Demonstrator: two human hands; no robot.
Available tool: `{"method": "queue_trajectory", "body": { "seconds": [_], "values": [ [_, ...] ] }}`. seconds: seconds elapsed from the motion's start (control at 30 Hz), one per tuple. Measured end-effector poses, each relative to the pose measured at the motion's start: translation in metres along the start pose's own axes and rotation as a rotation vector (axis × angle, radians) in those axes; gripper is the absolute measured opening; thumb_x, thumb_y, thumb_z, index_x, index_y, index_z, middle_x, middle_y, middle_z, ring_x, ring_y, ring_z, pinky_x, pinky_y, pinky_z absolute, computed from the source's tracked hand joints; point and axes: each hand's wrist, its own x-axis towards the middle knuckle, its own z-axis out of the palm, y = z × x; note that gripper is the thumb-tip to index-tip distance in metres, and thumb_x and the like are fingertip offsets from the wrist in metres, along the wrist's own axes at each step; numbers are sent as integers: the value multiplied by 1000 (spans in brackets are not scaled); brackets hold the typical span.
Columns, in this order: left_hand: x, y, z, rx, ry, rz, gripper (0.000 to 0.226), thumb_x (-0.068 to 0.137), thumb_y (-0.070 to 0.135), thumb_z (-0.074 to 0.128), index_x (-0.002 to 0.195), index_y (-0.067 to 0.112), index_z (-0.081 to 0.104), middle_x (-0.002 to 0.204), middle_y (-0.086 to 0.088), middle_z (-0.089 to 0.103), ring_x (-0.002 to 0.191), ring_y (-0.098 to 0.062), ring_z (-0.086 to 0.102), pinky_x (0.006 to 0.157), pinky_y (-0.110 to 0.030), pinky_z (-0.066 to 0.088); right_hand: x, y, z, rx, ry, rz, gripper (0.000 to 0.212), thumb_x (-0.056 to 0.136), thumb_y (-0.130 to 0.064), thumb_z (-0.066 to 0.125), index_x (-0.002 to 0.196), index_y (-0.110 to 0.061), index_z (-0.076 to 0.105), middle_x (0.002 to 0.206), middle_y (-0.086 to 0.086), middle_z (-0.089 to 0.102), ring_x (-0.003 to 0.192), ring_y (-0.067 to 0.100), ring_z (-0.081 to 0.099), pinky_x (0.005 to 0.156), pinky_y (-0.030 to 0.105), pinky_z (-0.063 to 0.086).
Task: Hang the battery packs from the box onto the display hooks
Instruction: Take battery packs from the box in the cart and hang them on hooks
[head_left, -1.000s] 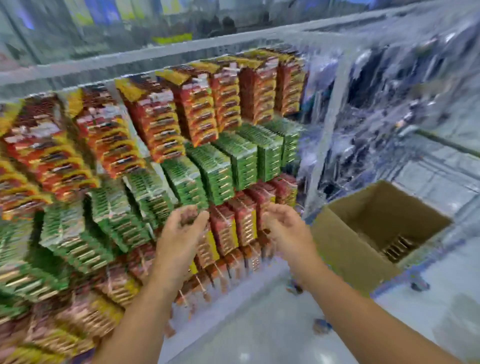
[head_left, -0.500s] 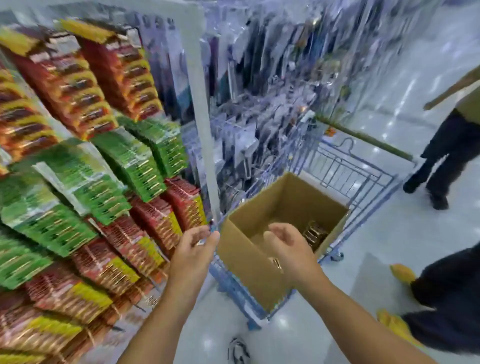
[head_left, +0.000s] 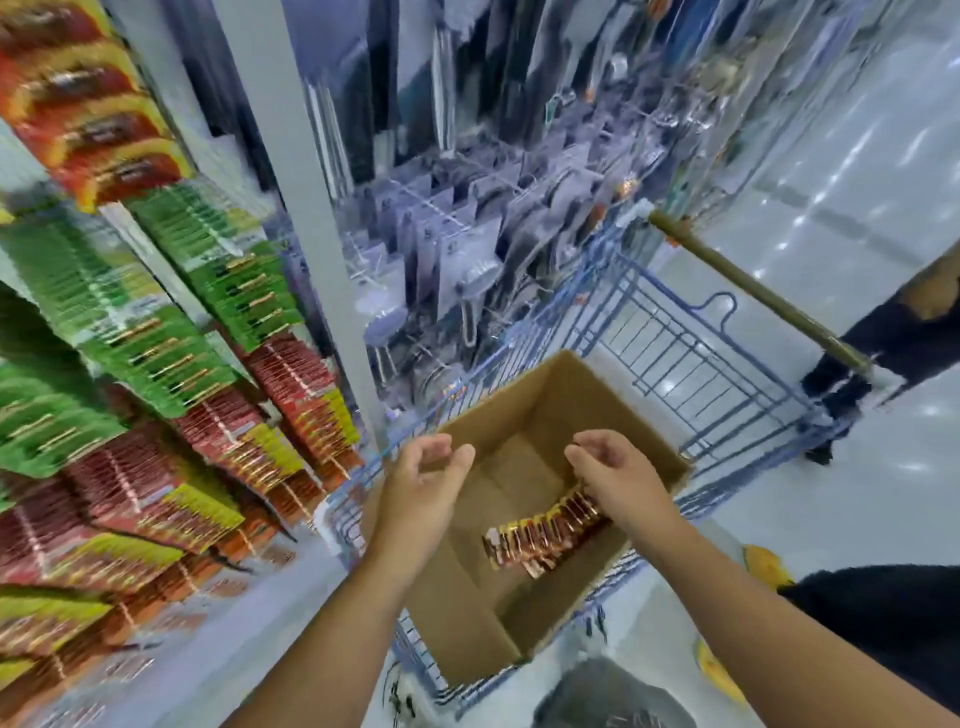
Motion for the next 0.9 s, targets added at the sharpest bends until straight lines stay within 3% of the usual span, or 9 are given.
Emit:
{"method": "queue_trajectory", "body": {
  "seconds": [0.1, 0.27, 0.37, 0.4, 0.47, 0.57, 0.7, 0.8, 0.9],
  "values": [
    [22, -16, 27, -53, 112, -80, 49, 70, 65, 73, 107, 33, 65, 114, 5, 69, 107, -20, 70, 101, -55, 55, 52, 8, -5, -100, -117, 7, 16, 97, -35, 70, 111, -30, 66, 101, -4, 68, 96, 12, 66, 85, 29, 49],
    [56, -57, 83, -142, 344, -244, 16, 95, 36, 74, 105, 32, 63, 114, 3, 68, 105, -17, 68, 98, -48, 56, 151, 39, -4, -389, -390, -29, 12, 99, -29, 70, 110, -28, 65, 103, -4, 69, 90, 7, 62, 74, 21, 46],
    [69, -81, 122, -256, 499, -390, 25, 94, 37, 75, 114, 24, 66, 108, 3, 71, 98, -11, 68, 84, -29, 59, 205, 63, -6, -681, -612, -64, 20, 101, -30, 66, 120, -27, 63, 112, -6, 68, 100, 9, 64, 85, 23, 49],
    [75, -91, 136, -316, 547, -452, 28, 93, 38, 76, 114, 23, 66, 104, 5, 71, 96, -12, 68, 83, -28, 60, 221, 71, -5, -772, -666, -84, 23, 101, -31, 65, 123, -26, 63, 115, -6, 68, 104, 11, 64, 90, 25, 48],
    [88, -109, 161, -433, 619, -583, 29, 91, 38, 78, 111, 22, 64, 97, 6, 69, 94, -17, 70, 94, -41, 59, 246, 88, -2, -936, -775, -128, 28, 101, -37, 63, 127, -26, 62, 118, -5, 69, 109, 13, 65, 96, 30, 50],
    [111, -143, 194, -584, 650, -789, 31, 89, 44, 79, 109, 24, 64, 98, 0, 68, 98, -23, 71, 97, -47, 58, 269, 116, 8, -1216, -910, -208, 44, 103, -44, 58, 141, -23, 56, 134, 2, 66, 123, 21, 62, 101, 32, 50],
    [148, -197, 224, -631, 623, -1042, 50, 85, 56, 77, 117, 20, 65, 108, -3, 67, 99, -24, 71, 71, -36, 56, 290, 154, 25, -1480, -1022, -257, 47, 106, -41, 52, 149, -20, 50, 147, 5, 57, 134, 25, 55, 106, 35, 49],
    [173, -243, 238, -668, 591, -1171, 73, 79, 60, 74, 136, 17, 59, 132, -9, 60, 110, -28, 64, 90, -42, 59, 300, 182, 43, -1614, -1055, -343, 38, 107, -35, 54, 141, -18, 58, 143, 8, 59, 129, 26, 58, 102, 36, 49],
    [190, -262, 250, -741, 623, -1166, 27, 100, 38, 64, 108, 13, 57, 126, -13, 61, 99, -33, 61, 81, -41, 56, 307, 208, 56, -1735, -1064, -418, 36, 108, -27, 49, 143, -18, 57, 149, 9, 54, 136, 28, 52, 109, 39, 44]
  ]
}}
